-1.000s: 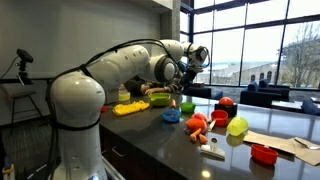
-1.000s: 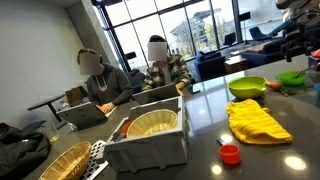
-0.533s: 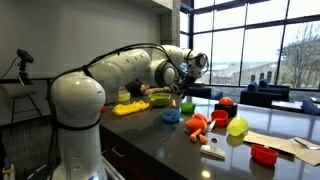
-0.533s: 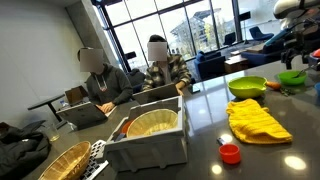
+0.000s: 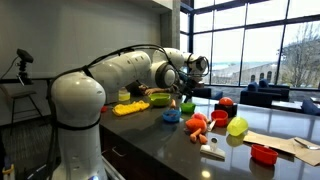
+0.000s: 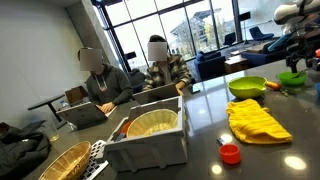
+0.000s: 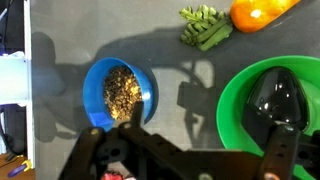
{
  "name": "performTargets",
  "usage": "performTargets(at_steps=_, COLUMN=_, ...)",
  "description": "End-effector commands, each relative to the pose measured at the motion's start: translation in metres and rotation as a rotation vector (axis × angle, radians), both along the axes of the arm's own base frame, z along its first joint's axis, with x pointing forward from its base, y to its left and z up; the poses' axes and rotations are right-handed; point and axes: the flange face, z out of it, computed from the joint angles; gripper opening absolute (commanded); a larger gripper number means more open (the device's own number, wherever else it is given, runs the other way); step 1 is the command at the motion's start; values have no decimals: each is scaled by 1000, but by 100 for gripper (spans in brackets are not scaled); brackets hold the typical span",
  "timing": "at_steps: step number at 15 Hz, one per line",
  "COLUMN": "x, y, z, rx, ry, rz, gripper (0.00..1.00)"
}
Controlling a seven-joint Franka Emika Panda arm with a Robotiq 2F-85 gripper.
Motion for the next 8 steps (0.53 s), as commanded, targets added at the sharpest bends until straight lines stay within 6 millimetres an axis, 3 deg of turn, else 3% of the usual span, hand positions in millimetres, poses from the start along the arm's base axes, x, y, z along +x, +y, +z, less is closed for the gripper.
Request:
performTargets(at_steps=1, x=1, y=0, z=-1, rx=-45, ry=-5, rz=-26, gripper=100)
performTargets(at_steps=8, x=0, y=3, z=-20, rx=-109, ry=25, rz=-36, gripper=100)
